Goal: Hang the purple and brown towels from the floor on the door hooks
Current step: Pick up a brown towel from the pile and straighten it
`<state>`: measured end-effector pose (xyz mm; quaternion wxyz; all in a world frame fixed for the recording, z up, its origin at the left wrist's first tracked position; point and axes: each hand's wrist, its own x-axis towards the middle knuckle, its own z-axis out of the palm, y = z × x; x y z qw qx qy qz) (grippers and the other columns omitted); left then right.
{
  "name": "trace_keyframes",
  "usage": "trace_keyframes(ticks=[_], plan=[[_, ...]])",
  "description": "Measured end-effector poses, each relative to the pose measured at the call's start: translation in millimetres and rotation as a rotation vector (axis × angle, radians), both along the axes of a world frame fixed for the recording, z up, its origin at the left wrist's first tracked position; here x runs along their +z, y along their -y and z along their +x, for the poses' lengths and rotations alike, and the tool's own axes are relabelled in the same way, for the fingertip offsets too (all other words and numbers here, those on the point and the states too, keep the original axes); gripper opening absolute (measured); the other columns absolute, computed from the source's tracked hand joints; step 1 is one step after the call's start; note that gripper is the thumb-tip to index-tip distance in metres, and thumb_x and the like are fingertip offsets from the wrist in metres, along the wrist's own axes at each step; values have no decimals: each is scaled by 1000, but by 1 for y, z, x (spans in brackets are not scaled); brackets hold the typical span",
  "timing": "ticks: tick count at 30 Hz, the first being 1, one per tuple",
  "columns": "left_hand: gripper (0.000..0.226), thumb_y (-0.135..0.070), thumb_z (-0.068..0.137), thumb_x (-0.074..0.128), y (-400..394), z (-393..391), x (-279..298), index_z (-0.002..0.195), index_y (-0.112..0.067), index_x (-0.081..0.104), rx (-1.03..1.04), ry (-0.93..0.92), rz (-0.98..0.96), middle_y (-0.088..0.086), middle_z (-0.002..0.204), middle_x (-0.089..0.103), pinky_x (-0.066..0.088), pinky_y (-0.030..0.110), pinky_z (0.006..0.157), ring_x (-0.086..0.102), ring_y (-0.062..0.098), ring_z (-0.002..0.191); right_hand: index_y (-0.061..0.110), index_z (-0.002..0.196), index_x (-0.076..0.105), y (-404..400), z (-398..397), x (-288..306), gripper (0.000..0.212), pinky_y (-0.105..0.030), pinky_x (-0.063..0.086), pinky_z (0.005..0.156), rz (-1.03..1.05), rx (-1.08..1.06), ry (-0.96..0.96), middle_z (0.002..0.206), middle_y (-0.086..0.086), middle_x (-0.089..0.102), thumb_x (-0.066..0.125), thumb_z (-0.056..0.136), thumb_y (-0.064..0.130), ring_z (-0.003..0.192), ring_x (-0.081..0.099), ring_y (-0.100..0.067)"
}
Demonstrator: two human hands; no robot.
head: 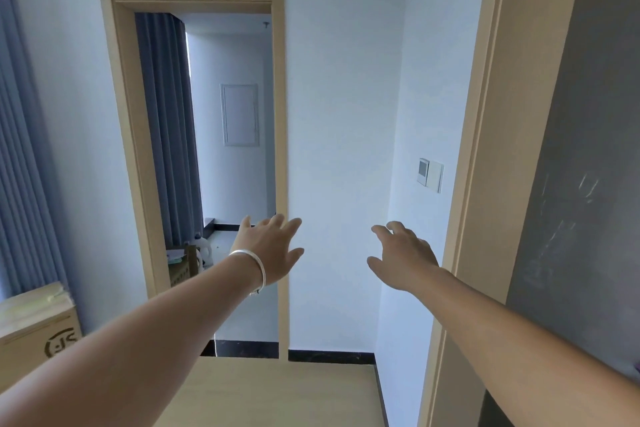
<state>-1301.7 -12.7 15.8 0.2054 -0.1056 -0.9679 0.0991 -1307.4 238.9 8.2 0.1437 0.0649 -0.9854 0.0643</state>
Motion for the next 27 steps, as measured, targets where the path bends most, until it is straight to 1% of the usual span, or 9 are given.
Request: trace_keyframes(ticks=[4, 8, 13, 20, 24, 27], plan=[[55, -54, 96, 32, -7, -49, -9, 143, -29, 25, 23, 19, -13, -2, 137, 45, 28, 50, 109, 51, 21, 120, 26, 148, 26, -16, -44, -13, 61, -38, 33, 104, -11, 0, 18, 152, -3, 25, 46, 93, 42, 137, 30, -22], [55, -54, 96, 33, -17, -108, -13, 145, -29, 24, 22, 28, -2, -1, 139, 43, 26, 51, 110, 49, 22, 123, 26, 148, 25, -29, -96, -22, 61, -37, 32, 104, -21, -9, 29, 153, -2, 24, 45, 93, 43, 137, 29, -21], [56, -53, 96, 32, -30, -203, -19, 145, -29, 22, -1, 13, 19, -1, 143, 40, 24, 50, 110, 46, 21, 125, 26, 148, 25, -37, -185, -27, 61, -37, 32, 105, 7, -20, 20, 153, -2, 24, 46, 93, 43, 136, 30, -21], [55, -53, 96, 33, -28, -341, -25, 144, -29, 24, 17, 34, 67, -1, 142, 41, 25, 48, 107, 46, 20, 125, 26, 148, 24, -26, -321, -23, 62, -36, 36, 102, 64, 4, 22, 153, -3, 24, 45, 93, 44, 135, 33, -22], [54, -53, 96, 32, -20, -396, -25, 144, -30, 24, 42, 21, 70, -1, 141, 42, 26, 47, 106, 47, 20, 124, 25, 148, 24, -20, -383, -20, 62, -36, 37, 100, 64, 25, -5, 152, -3, 26, 46, 92, 43, 133, 35, -22], [54, -52, 96, 32, -10, -426, -28, 144, -29, 24, 58, 28, 56, -1, 141, 41, 26, 49, 108, 47, 21, 123, 25, 148, 24, -12, -427, -19, 63, -36, 37, 100, 56, 38, 4, 152, -3, 25, 46, 93, 43, 134, 34, -22]])
